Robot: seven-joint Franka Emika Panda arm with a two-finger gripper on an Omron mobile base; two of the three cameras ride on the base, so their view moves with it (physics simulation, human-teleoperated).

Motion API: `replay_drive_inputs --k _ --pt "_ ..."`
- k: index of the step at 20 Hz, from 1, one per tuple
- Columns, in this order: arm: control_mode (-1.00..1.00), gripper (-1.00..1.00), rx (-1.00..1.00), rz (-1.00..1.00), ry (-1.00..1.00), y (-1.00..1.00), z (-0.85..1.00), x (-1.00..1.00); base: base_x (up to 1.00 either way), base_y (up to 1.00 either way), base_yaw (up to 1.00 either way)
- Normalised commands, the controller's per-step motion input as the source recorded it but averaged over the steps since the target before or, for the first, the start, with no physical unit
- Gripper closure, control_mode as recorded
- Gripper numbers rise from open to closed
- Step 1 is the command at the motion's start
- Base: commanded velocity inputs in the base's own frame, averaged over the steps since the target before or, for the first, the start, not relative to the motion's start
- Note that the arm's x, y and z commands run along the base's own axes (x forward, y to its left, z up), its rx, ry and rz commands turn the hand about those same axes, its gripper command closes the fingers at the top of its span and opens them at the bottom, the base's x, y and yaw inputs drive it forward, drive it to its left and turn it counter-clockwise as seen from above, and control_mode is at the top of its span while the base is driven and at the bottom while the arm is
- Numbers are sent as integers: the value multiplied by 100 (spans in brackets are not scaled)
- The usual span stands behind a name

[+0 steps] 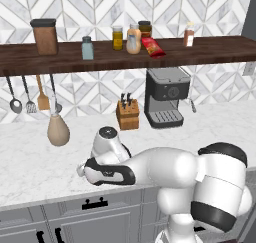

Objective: Put the shaker and condiment bottle from the counter next to their counterparts in the cabinet.

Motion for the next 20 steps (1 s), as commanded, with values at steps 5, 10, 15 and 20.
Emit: replay_drive_inputs --k 5,10,15,20 --pt "-100 100 0 0 0 0 70 0 0 0 0" --pt "-100 100 0 0 0 0 78 0 0 0 0" --pt "-100 100 0 0 0 0 72 0 0 0 0" --pt "-100 100 -4 0 0 0 62 0 0 0 0"
